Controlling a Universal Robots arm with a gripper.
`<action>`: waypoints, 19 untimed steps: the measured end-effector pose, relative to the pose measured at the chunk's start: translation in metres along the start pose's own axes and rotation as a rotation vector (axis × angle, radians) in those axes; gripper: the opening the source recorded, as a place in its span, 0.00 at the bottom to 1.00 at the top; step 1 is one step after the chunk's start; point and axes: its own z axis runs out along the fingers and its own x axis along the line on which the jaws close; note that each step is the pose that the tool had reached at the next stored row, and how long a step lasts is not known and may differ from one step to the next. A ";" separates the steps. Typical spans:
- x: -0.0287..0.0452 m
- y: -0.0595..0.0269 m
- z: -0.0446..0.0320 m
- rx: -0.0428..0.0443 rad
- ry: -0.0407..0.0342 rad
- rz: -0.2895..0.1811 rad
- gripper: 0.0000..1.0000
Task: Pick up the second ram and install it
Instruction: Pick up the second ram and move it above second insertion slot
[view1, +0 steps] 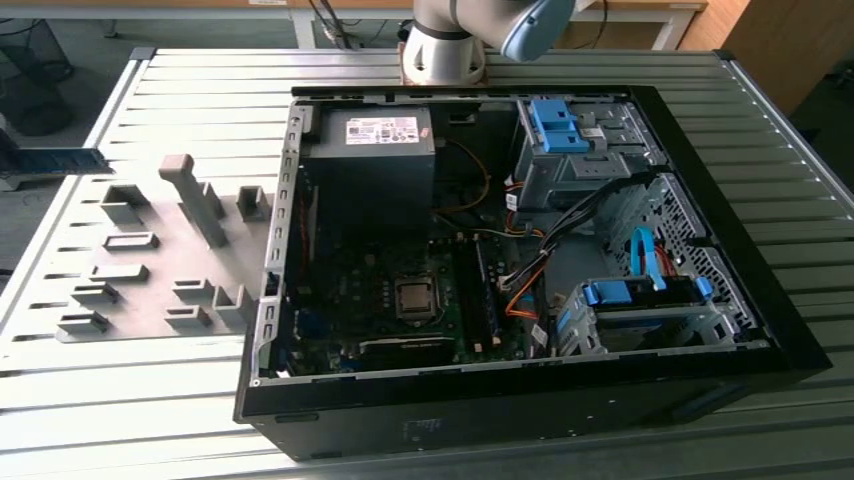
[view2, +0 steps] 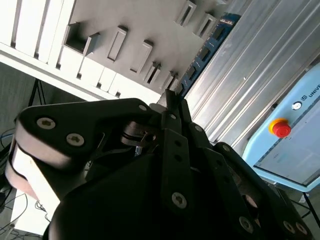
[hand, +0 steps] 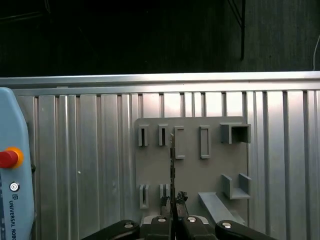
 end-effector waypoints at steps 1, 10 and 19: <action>-0.0001 0.0000 -0.0026 0.0002 0.0000 0.000 0.14; -0.0003 -0.0053 -0.0033 0.0002 0.0001 0.000 0.14; -0.0014 -0.0354 -0.0031 0.0002 0.0000 0.000 0.14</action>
